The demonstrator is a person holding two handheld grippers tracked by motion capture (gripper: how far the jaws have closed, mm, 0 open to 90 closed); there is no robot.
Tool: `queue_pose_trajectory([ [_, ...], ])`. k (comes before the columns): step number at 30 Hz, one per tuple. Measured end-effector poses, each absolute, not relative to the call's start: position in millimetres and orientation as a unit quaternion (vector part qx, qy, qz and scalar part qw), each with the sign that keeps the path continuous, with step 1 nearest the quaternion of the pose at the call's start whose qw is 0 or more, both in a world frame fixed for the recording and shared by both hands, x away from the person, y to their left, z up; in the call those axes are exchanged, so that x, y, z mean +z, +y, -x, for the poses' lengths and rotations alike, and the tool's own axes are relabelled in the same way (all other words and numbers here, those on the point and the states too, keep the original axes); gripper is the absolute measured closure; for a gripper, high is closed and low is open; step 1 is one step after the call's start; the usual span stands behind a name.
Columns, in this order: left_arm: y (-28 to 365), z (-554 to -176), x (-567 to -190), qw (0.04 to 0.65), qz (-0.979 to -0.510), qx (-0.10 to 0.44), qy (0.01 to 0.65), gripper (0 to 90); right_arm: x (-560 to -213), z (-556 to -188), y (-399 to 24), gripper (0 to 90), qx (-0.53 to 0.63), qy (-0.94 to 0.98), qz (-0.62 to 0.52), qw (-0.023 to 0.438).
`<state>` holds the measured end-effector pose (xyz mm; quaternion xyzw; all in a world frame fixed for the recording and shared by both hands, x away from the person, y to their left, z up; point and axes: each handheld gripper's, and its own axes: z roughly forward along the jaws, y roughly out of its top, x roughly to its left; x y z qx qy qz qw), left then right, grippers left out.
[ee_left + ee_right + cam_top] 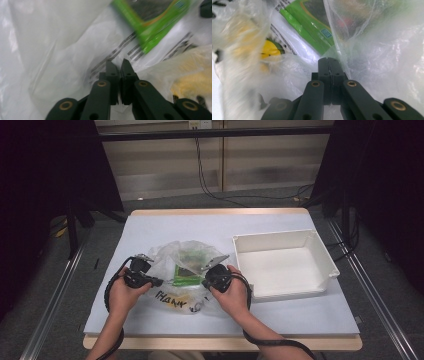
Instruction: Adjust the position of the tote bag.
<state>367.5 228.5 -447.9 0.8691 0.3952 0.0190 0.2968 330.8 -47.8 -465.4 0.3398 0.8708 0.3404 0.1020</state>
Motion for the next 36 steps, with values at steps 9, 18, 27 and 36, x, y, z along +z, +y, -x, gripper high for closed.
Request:
queue_pose_trajectory([
  [9,215,-362,-430,0.333,-0.863,0.024,0.379,75.1,-431,-334,-41,83.5,0.381,0.862,-0.319,0.101],
  [18,214,-364,-427,0.34,-0.86,0.031,0.378,76.6,-425,-367,-15,87.1,0.373,0.87,-0.308,0.096],
  [27,211,-366,-432,0.34,-0.861,0.027,0.378,72.6,-436,-404,-43,89.4,0.336,0.854,-0.381,0.114],
  [36,196,-365,-419,0.373,-0.852,0.034,0.366,43.8,-437,-407,-46,90.0,0.346,0.843,-0.399,0.103],
])
